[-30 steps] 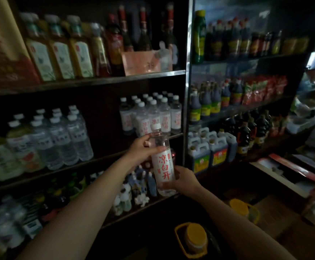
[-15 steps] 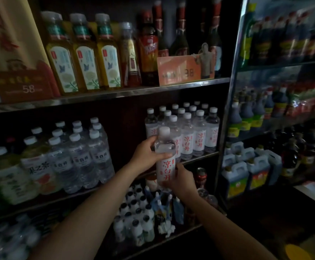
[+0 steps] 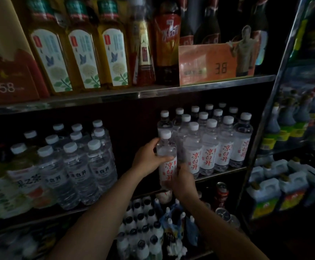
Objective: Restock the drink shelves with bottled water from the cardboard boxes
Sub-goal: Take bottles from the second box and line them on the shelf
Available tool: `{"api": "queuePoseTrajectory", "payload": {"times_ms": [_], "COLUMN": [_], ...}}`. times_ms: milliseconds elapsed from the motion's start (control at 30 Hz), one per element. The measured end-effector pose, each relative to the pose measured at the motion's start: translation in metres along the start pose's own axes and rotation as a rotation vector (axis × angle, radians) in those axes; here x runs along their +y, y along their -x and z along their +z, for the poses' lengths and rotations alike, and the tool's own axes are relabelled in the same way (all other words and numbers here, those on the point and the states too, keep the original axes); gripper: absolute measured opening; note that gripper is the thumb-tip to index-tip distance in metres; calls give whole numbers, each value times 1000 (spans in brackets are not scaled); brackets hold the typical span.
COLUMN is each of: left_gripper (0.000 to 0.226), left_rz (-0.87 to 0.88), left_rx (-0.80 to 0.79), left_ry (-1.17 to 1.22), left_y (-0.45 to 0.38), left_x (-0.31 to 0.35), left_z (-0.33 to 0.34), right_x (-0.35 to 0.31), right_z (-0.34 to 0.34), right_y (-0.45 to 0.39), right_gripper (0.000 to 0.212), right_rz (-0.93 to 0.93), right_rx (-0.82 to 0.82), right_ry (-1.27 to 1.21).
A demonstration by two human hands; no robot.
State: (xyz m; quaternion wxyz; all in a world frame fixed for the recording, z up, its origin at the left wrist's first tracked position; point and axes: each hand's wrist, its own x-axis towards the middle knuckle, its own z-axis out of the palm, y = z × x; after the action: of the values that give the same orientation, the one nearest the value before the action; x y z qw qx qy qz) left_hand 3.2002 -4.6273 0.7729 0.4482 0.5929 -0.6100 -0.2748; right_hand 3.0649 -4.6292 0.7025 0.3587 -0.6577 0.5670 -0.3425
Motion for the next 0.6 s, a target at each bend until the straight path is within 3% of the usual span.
{"api": "queuePoseTrajectory", "payload": {"times_ms": [267,367,467,600], "left_gripper": [71,71,72,68], "left_rz": [68,80,90,107], "left_rx": [23,39,66,93], "left_ry": [-55,-71,-102,-108], "left_y": [-31,-46,-60,-78], "left_x": [-8,-14,-19,-18], "left_z": [3,6,9,16], "right_x": [5,4,2,-1], "right_z": [12,17,25,30], "right_y": [-22,-33,-44,-61], "right_gripper": [50,50,37,41], "right_rz": [-170,-176,-149,-89], "right_rx": [82,110,150,141], "right_ry": [226,329,402,520]}}
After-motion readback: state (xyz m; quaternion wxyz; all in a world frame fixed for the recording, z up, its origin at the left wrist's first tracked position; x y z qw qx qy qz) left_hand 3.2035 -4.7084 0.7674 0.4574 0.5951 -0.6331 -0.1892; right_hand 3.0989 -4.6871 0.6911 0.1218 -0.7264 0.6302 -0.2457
